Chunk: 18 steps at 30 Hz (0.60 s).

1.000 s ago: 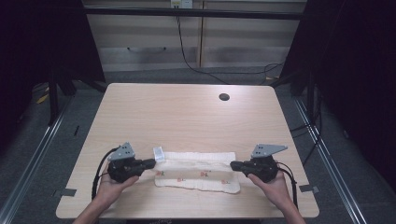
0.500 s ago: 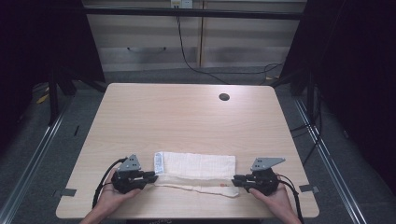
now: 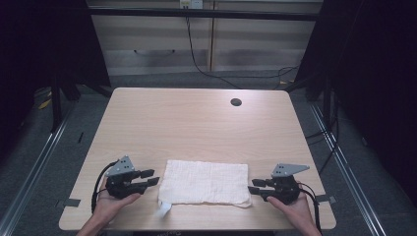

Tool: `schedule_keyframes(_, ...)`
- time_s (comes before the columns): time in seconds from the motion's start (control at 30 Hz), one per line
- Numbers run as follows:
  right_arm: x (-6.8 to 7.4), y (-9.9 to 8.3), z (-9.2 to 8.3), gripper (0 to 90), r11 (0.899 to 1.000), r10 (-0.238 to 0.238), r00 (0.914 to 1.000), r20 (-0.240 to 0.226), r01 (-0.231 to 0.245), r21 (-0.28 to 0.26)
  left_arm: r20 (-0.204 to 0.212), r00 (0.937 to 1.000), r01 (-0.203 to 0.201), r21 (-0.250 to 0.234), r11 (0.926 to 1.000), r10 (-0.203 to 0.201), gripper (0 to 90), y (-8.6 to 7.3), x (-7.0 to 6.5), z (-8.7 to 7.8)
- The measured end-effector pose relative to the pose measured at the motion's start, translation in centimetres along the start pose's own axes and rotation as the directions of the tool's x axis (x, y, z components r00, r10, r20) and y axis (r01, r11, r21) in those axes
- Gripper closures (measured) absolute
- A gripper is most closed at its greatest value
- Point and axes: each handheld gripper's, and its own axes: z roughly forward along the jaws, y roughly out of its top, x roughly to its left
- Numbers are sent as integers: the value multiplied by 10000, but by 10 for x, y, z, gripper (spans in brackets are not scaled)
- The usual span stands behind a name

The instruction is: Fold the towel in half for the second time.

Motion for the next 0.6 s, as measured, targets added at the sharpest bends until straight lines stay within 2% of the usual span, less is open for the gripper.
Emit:
schedule_keyframes(0.07, -4, 6, 2, 650, 9998, 124, 9999, -91, -126, -178, -67, 10000, 21, 103, 9999, -20, 617, 3, 5, 6)
schedule_keyframes(0.1, -6, 10, 4, 649, 9998, 46, 10000, -51, -47, -209, -88, 9999, 121, 266, 9996, -118, 617, 5, 7, 11)
schedule_keyframes(0.17, -10, 18, 8, 662, 9999, -60, 9999, 91, 61, -151, -74, 10000, 31, 582, 9983, -26, 617, 12, 10, 23)
schedule_keyframes(0.2, -13, 23, 10, 673, 9998, -90, 9999, 117, 92, -177, -74, 10000, -14, 593, 9982, 18, 617, 15, 12, 29)
schedule_keyframes(0.27, -20, 32, 14, 705, 9997, -126, 9998, 180, 130, -208, 119, 9999, -108, 843, 9964, 98, 630, 24, 14, 40)
schedule_keyframes(0.37, -32, 44, 24, 725, 9998, -199, 9994, 275, 201, -89, 403, 9992, -43, 846, 9964, 8, 648, 34, 20, 54)
schedule_keyframes(0.4, -35, 46, 29, 722, 9997, -249, 9990, 363, 248, 28, 550, 9985, 30, 956, 9954, -83, 665, 35, 22, 59)
schedule_keyframes(0.43, -39, 47, 34, 717, 9996, -252, 9987, 442, 245, 167, 446, 9990, 16, 1012, 9949, -62, 667, 35, 22, 64)
schedule_keyframes(0.5, -47, 48, 42, 709, 9996, -94, 9986, 530, 79, 283, 563, 9983, 92, 1157, 9932, -158, 674, 30, 23, 72)
schedule_keyframes(0.53, -50, 47, 46, 704, 9996, -57, 9986, 516, 41, 297, 558, 9984, -35, 1296, 9916, -38, 683, 27, 22, 74)
schedule_keyframes(0.6, -56, 44, 51, 688, 9992, 60, 9987, 513, -81, 400, 556, 9984, -38, 1451, 9894, -43, 690, 23, 22, 77)
